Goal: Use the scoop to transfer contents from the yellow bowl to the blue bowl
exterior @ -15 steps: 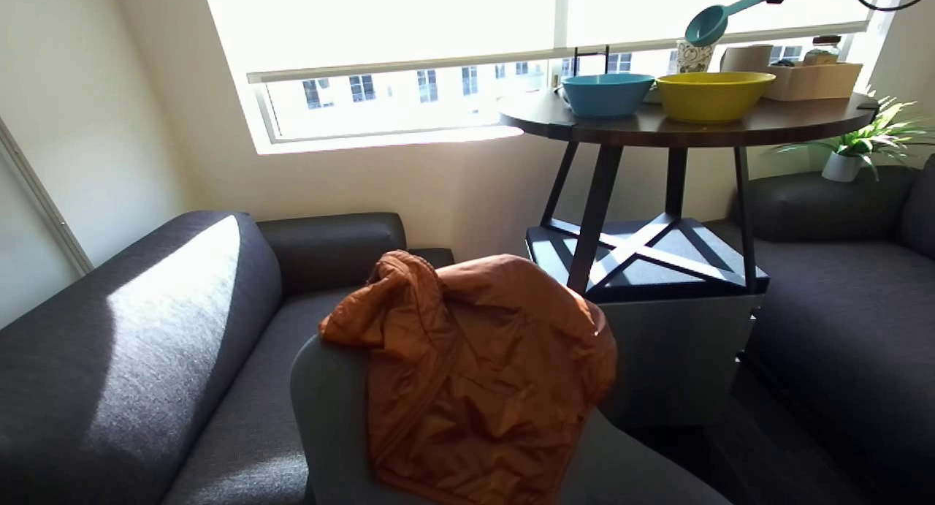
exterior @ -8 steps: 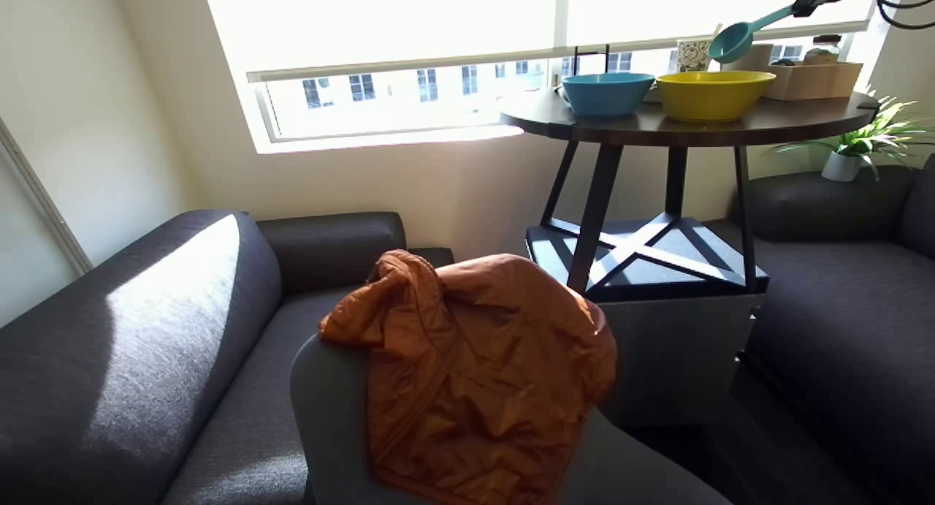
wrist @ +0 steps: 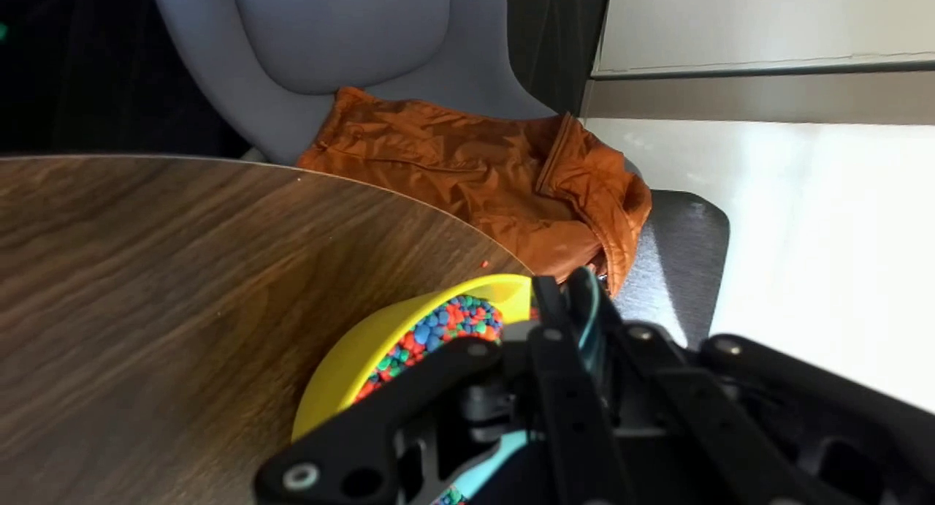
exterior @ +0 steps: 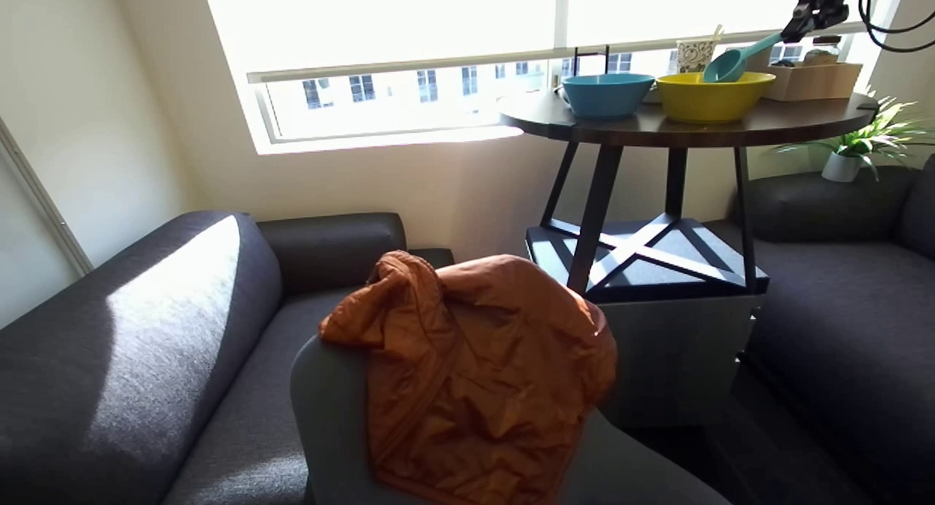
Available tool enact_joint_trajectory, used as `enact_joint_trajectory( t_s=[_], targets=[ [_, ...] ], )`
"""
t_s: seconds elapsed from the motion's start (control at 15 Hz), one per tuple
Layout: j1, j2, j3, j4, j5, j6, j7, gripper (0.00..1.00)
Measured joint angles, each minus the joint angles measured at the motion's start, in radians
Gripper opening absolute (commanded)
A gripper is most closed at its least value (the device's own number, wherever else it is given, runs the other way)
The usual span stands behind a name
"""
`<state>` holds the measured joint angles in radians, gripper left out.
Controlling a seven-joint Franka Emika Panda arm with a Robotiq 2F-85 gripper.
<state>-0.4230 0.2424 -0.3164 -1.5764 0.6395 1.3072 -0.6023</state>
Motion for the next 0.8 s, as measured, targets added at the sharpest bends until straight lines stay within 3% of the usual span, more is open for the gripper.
enact_joint_trajectory(
  t_s=[0.4,0.53,0.8],
  targets=[
    [-0.006,0.037,0.0,0.024,-0.004,-0.007,0.072,0.02],
    [-0.009,0.043,0.0,0.03,-0.005,-0.011,0.1,0.22],
    [-0.01,0.053,0.001,0.037,-0.025,-0.016,0.164,0.31]
  ],
)
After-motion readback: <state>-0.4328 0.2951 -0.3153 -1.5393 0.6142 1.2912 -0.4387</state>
